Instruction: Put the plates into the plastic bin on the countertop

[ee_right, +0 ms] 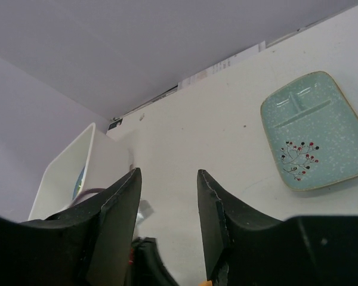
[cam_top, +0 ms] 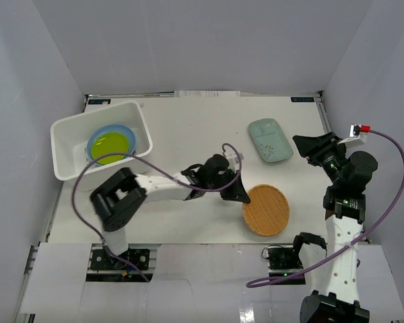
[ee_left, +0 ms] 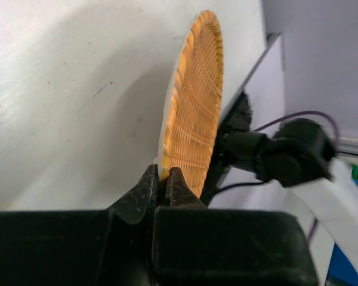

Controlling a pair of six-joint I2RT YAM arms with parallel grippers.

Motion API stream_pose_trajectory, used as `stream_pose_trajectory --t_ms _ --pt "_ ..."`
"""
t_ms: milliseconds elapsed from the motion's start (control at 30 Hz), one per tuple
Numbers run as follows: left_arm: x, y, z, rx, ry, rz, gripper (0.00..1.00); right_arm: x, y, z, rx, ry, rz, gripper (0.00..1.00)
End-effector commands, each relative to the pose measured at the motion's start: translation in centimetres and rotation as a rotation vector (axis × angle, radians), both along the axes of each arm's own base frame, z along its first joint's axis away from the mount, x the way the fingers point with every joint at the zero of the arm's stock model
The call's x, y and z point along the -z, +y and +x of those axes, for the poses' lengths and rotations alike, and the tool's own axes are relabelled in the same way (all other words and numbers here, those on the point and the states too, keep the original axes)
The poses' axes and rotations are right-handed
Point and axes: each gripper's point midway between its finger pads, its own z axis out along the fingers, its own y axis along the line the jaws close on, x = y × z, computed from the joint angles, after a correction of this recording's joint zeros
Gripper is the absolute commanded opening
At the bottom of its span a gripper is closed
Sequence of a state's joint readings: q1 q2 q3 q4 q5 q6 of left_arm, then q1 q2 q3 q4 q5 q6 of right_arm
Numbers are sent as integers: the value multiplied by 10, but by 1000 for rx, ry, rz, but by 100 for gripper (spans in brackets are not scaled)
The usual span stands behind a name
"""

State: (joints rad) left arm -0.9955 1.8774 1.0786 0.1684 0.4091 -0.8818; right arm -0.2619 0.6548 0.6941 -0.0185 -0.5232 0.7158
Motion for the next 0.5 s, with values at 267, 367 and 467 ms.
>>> stream_pose_trajectory --t_ms 267,367,467 --pt "-271 280 94 -811 -578 -94 0 -18 10 -7 -57 -77 12 49" --pt "-266 361 113 -1117 -617 127 0 11 14 -3 -85 -17 36 49" --pt "-269 414 128 -1313 -649 228 0 35 15 1 -101 35 44 49"
